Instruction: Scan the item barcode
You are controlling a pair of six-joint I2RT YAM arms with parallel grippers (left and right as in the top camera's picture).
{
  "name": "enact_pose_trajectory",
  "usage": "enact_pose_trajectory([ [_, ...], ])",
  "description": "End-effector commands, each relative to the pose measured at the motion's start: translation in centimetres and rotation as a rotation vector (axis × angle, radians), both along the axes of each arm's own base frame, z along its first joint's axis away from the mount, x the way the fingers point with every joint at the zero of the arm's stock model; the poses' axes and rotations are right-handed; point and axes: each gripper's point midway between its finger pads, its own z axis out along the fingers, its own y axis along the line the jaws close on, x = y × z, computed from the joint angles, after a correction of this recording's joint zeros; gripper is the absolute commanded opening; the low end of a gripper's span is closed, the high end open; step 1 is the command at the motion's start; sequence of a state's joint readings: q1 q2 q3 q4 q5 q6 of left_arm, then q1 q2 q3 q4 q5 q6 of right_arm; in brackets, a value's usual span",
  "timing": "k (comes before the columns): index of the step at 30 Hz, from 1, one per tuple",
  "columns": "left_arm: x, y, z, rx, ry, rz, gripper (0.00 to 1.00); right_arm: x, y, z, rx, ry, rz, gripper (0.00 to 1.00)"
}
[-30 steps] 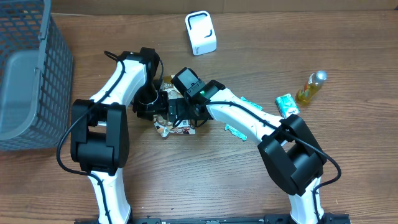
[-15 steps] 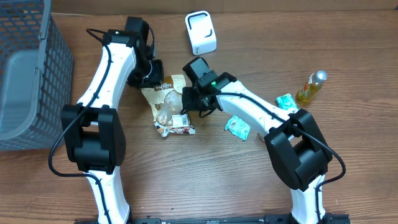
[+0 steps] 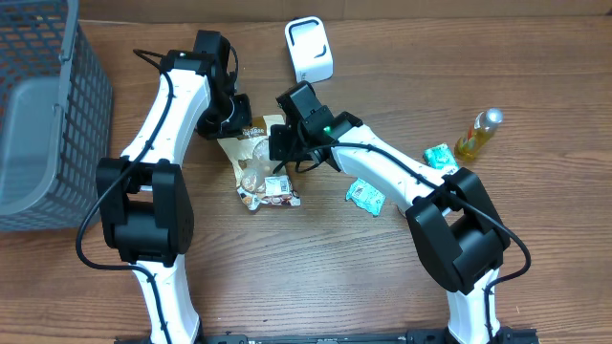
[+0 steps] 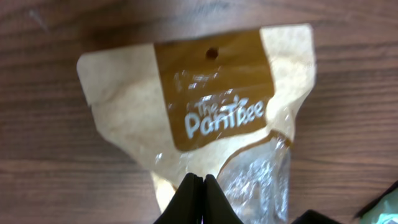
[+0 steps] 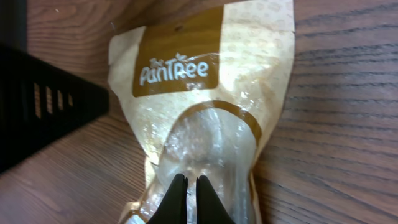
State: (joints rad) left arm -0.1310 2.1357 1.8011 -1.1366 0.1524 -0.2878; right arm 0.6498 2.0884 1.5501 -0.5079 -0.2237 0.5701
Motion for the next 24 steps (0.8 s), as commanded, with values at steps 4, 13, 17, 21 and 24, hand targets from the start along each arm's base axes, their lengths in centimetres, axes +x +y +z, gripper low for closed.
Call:
enact_pose_trajectory([
  [4,-1.4,3.3,-1.2,0.148,0.072,0.053,0.17,-0.3,0.9,0.3,0.024,0.01,-0.007,0.04],
  [13,-1.6,6.7,-1.2,0.156,0.102,0.203,0.17,-1.6,0.6,-1.4,-0.021,0.03,-0.003,0.04],
  [17,-1.6,7.3,-1.2,0.155,0.103,0.227,0.17,-1.9,-0.4,-2.8,-0.062,0.037,-0.025,0.04],
  [21,-1.7,7.4,-1.2,0.156,0.108,0.229,0.18,-2.2,-0.6,-3.3,-0.055,0.06,-0.045,0.04],
  [24,-1.8,7.4,-1.2,0.156,0.111,0.228,0.18,-3.5,-0.9,-3.8,-0.064,0.13,-0.055,0.04],
])
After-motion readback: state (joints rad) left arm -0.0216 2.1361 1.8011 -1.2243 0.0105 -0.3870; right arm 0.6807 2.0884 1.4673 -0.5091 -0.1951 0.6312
